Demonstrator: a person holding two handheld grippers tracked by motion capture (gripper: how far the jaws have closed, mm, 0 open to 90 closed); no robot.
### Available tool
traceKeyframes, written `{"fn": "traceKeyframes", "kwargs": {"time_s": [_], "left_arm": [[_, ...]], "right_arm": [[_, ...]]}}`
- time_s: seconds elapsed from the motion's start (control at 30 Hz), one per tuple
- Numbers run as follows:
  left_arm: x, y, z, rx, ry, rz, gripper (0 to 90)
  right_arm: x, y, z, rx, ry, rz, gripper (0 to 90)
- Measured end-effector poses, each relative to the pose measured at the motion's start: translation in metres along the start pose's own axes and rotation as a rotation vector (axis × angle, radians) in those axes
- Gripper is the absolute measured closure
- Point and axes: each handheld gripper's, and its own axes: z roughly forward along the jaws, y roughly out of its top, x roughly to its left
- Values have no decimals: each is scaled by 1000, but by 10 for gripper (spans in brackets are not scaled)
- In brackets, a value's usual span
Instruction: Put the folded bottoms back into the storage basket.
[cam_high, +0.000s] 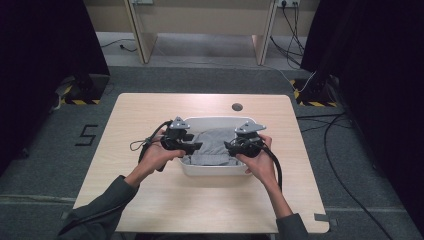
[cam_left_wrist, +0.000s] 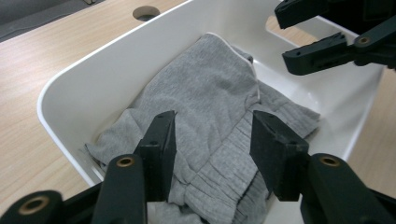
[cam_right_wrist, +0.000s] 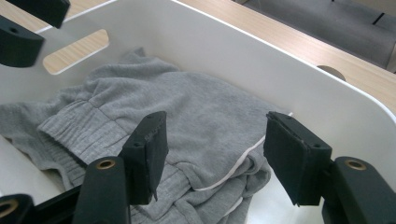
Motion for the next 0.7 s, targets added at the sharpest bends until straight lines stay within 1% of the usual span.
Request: {"fn": "traceKeyframes", "kwargs": {"time_s": [0.07, 0.13, 0.17, 0.2, 0.23, 0.27, 0.3, 0.33, 0.4, 0.43, 0.5, 0.57, 0.7], "left_arm": [[-2, -1, -6, -9, -9, -3, 477], [-7, -4, -14, -17, -24, 9, 456], [-7, -4, -14, -17, -24, 9, 443], [-10, -6, -20, -26, -40, 11, 427], [-10, -6, -20, -26, -40, 11, 412], [-13, -9, -25, -34, -69, 0, 396], [-13, -9, -25, -34, -69, 0, 382], [-15, -11, -28, -39, -87, -9, 371], [-20, -15, -35, -58, -105, -8, 366], [-22, -17, -37, -63, -107, -2, 363], [-28, -21, -43, -71, -110, 22, 358], [-31, -24, -46, -76, -105, 35, 348], [-35, -29, -49, -84, -117, 30, 340]], "right_arm": [[0, -1, -2, -7, 1, -4, 399], [1, -2, -5, -14, 9, 1, 394], [2, -3, -6, -18, 11, 1, 389], [3, -4, -7, -22, 13, -1, 387], [3, -4, -7, -22, 13, -1, 387], [4, -6, -11, -28, 20, -3, 379], [5, -7, -13, -36, 23, 3, 375], [7, -8, -15, -38, 32, 8, 370], [8, -10, -17, -44, 38, 6, 364], [11, -13, -21, -55, 48, 10, 364], [15, -18, -27, -69, 56, -1, 362], [19, -22, -32, -72, 52, -16, 357], [27, -30, -40, -85, 61, -24, 354]]}}
